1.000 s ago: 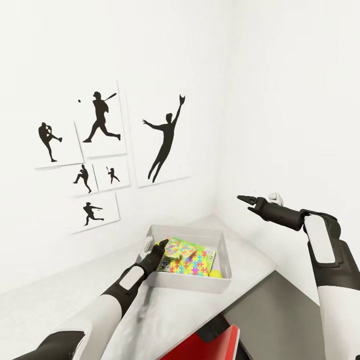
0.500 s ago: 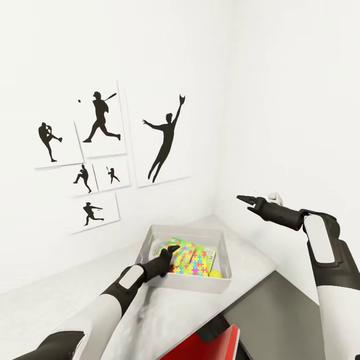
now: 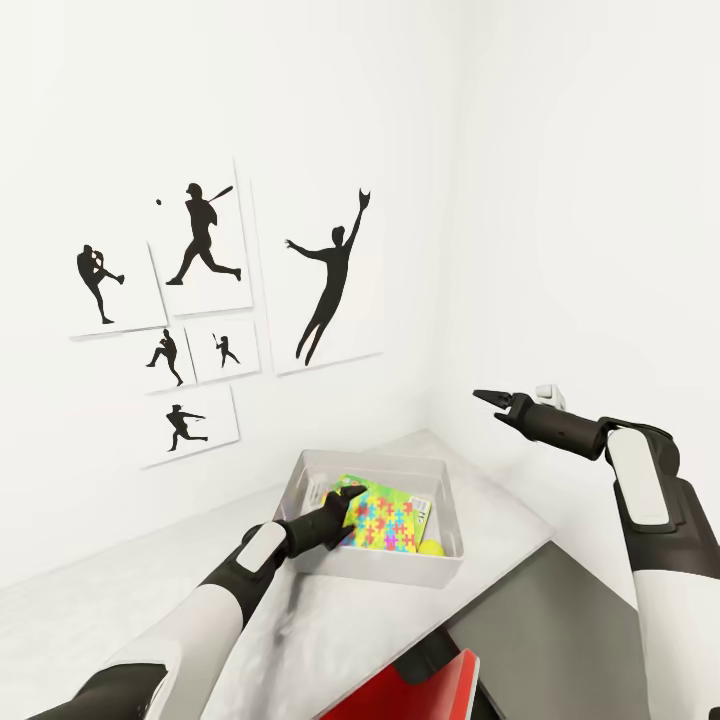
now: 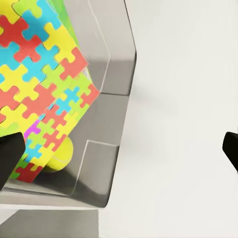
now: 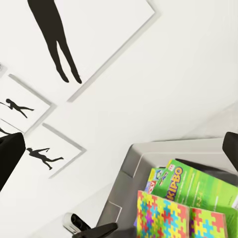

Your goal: Put all the toys in the child's room - the three board games (two on the bed and one on the table), the two jigsaw puzzles on the table, and the tennis ball on the table - inside the toy box on the table in the child's room.

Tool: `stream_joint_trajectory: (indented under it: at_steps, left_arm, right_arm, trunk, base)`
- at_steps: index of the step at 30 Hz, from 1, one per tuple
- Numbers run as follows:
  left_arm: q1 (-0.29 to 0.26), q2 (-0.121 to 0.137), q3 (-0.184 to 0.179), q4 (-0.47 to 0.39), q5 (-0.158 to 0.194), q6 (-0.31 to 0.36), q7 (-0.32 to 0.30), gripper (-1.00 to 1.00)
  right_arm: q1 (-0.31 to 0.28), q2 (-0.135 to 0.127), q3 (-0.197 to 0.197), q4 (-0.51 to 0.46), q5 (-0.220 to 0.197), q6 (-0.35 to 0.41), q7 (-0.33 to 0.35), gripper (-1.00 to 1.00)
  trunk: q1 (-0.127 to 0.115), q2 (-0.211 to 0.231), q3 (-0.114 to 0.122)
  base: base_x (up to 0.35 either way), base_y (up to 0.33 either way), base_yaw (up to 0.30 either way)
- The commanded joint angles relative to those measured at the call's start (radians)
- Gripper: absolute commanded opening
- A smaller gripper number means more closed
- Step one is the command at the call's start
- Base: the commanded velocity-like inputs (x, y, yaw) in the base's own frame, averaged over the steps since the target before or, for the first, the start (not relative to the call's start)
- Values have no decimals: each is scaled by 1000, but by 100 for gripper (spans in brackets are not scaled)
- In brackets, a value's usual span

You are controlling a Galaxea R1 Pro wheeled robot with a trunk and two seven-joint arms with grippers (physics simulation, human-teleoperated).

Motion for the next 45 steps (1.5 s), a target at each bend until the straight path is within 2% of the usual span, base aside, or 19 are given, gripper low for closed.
stream_joint_trajectory:
  at_steps: [1, 4, 7, 14, 22, 24, 27, 30, 34, 35, 36, 38, 39, 40, 43, 45]
  left_arm:
    - [0, -1, 6, 0, 1, 10, -6, 100]
    - [0, -1, 4, -1, 1, 41, -57, 100]
    - [1, -1, -2, -28, 1, 75, -83, 100]
    - [6, -1, -5, -123, 0, 128, -89, 100]
    - [6, -1, -6, -133, 1, 140, -99, 100]
    - [6, 1, -7, -135, 0, 163, -148, 100]
    - [6, 34, -10, -171, -6, 224, -248, 100]
    - [14, 93, -11, -260, -12, 286, -328, 100]
    - [57, 254, -13, -486, -14, 416, -360, 100]
    - [74, 302, -13, -538, -14, 432, -363, 100]
    - [108, 382, -13, -608, -14, 447, -368, 100]
    - [164, 496, -11, -678, -8, 454, -399, 100]
    - [190, 545, -7, -700, -6, 455, -430, 100]
    - [225, 606, -2, -719, -9, 454, -489, 100]
    - [295, 701, 9, -727, -16, 444, -610, 100]
    - [328, 729, 17, -727, -17, 424, -645, 100]
  right_arm:
    - [-1, 0, -2, 0, 10, 4, 10, 100]
    - [0, 1, -2, 0, 10, 4, 10, 100]
    - [1, 2, -2, 0, 10, 4, 10, 100]
    - [1, 2, -2, 0, 10, 4, 10, 100]
    - [2, -2, -2, 0, 9, 4, 10, 100]
    - [2, -3, -2, 0, 9, 4, 10, 100]
    - [3, -6, -5, -1, 8, 4, 11, 100]
    - [5, -8, -7, -1, 6, 4, 12, 100]
    - [21, -10, -9, -20, -9, 4, 19, 100]
    - [40, -10, -9, -37, -18, 4, 21, 100]
    - [80, -11, -10, -74, -41, 4, 24, 100]
    - [151, -11, -16, -135, -87, 4, 26, 100]
    - [193, -11, -21, -162, -110, 4, 27, 100]
    - [255, -11, -35, -198, -137, 4, 28, 100]
    - [361, -9, -90, -237, -158, 4, 65, 100]
    - [405, -9, -122, -244, -161, 4, 116, 100]
  trunk:
    - [0, -1, 0]
    - [0, -1, 0]
    - [0, -1, 0]
    - [0, -1, 0]
    - [0, -1, 0]
    - [0, -1, 0]
    - [0, -1, 0]
    - [0, -1, 0]
    - [0, -1, 0]
    - [0, -1, 0]
    - [0, -1, 0]
    - [0, -1, 0]
    - [0, -1, 0]
    - [0, -1, 0]
    - [0, -1, 0]
    - [0, -1, 0]
  base:
    - [0, 0, 0]
    - [0, 0, 0]
    - [0, 0, 0]
    - [0, 0, 0]
    - [0, 0, 0]
    - [0, 0, 0]
    - [0, 0, 0]
    - [0, 0, 0]
    - [0, 0, 0]
    - [0, 0, 0]
    - [0, 0, 0]
    - [0, 0, 0]
    - [0, 0, 0]
    - [0, 0, 0]
    - [0, 0, 0]
    - [-3, 0, 0]
